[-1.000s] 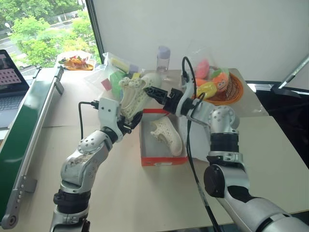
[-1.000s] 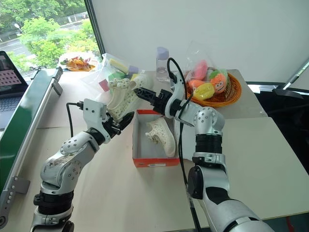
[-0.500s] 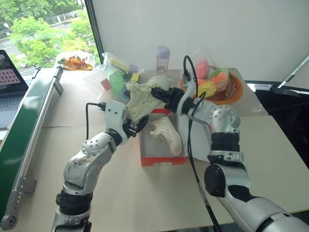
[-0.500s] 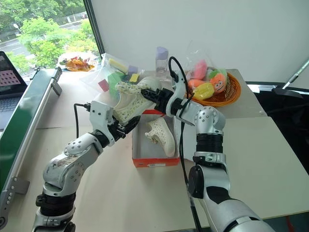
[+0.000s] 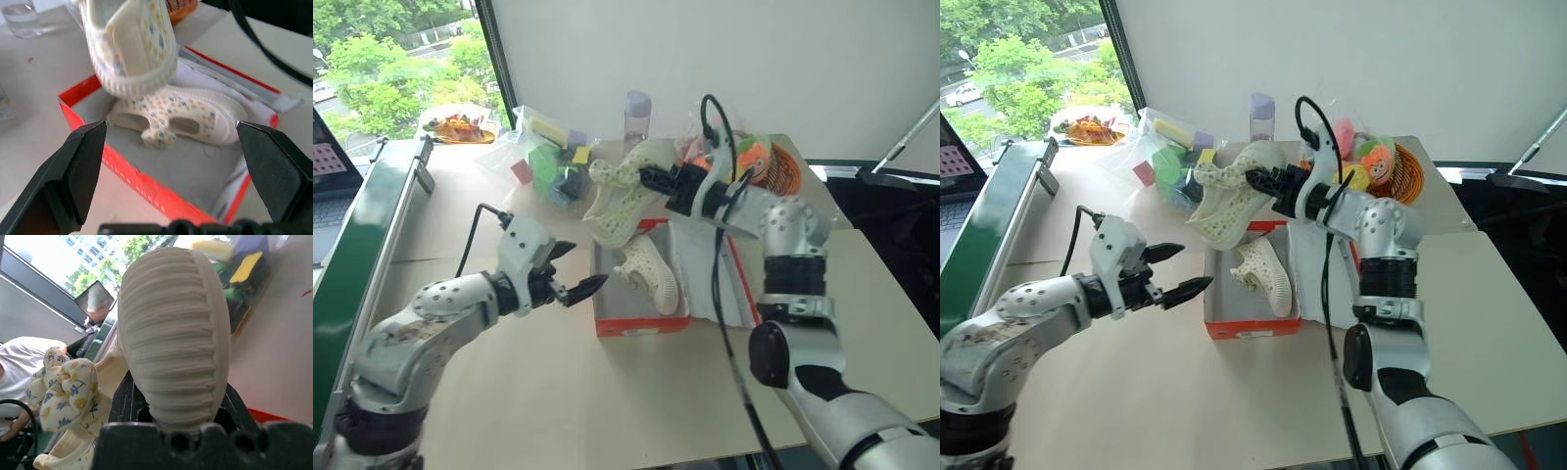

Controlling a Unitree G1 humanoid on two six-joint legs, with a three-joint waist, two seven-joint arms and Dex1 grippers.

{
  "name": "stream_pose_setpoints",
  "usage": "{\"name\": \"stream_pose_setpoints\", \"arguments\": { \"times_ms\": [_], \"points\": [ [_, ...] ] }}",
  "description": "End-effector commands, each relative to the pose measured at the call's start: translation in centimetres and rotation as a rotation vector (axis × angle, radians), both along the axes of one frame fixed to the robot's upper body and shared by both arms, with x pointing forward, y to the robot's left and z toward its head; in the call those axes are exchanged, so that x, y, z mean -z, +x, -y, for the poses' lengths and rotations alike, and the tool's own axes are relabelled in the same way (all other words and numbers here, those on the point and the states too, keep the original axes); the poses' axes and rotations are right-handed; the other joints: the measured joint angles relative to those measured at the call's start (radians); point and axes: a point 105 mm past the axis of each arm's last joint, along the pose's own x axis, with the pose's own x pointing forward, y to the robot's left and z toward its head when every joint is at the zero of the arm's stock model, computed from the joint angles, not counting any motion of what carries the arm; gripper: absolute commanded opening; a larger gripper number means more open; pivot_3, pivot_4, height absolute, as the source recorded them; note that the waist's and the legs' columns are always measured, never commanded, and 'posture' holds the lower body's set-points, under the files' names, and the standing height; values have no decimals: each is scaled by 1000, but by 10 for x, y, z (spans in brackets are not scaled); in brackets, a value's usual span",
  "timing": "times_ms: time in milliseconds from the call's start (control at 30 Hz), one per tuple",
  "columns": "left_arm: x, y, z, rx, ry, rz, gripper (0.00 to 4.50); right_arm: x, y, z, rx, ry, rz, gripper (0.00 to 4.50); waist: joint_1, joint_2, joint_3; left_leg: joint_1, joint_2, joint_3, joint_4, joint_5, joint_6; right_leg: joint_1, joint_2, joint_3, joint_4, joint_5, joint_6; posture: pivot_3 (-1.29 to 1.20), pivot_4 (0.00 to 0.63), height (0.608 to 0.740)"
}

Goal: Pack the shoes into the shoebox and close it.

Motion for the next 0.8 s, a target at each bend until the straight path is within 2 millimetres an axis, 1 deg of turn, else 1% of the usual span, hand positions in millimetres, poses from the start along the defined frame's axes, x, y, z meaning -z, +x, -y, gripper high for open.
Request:
{"name": "stream_pose_setpoints", "arguments": {
  "times_ms": [33, 100, 167, 267, 367, 633, 800],
  "points": [
    [2, -17, -1, 87, 71, -9, 4500, -29, -18, -13, -124, -108, 76, 476, 0, 0, 0, 0, 0, 0, -1, 0, 0, 0, 0, 0, 0, 0, 0, 0, 150, 740],
    [11, -25, -1, 124, 116, -41, 4500, -21, -21, -13, -148, -260, 95, 476, 0, 0, 0, 0, 0, 0, -1, 0, 0, 0, 0, 0, -1, 0, 0, 0, 150, 740],
    [16, -32, 1, 156, 132, -61, 4500, -8, -27, -17, -217, -335, 78, 476, 3, 0, 0, 0, 0, 0, -2, 0, 0, 0, 0, 0, -2, -1, 0, 0, 150, 740],
    [19, -40, 5, 196, 141, -74, 4500, 7, -34, -23, -316, -364, 18, 476, 5, 0, 0, 0, 0, 1, -2, 0, 0, 0, -1, 0, -3, -1, 0, 0, 150, 740],
    [19, -44, 5, 205, 146, -66, 4500, 26, -38, -27, -412, -421, 2, 476, 5, 0, 0, 0, 0, 1, -2, 0, 0, 0, 0, 0, -3, -1, 0, 0, 150, 740],
    [20, -46, 4, 185, 150, -63, 4500, 58, -34, -38, -543, -472, -59, 476, 5, 0, 0, 0, 0, 1, -2, 0, 0, 0, 0, 0, -2, -1, 0, 0, 150, 740],
    [21, -48, 4, 176, 150, -67, 4500, 81, -26, -48, -596, -516, -74, 476, 1, 0, 0, 0, 0, 1, -2, 0, 0, 0, 0, 0, -2, -1, 0, 0, 150, 740]
  ]
}}
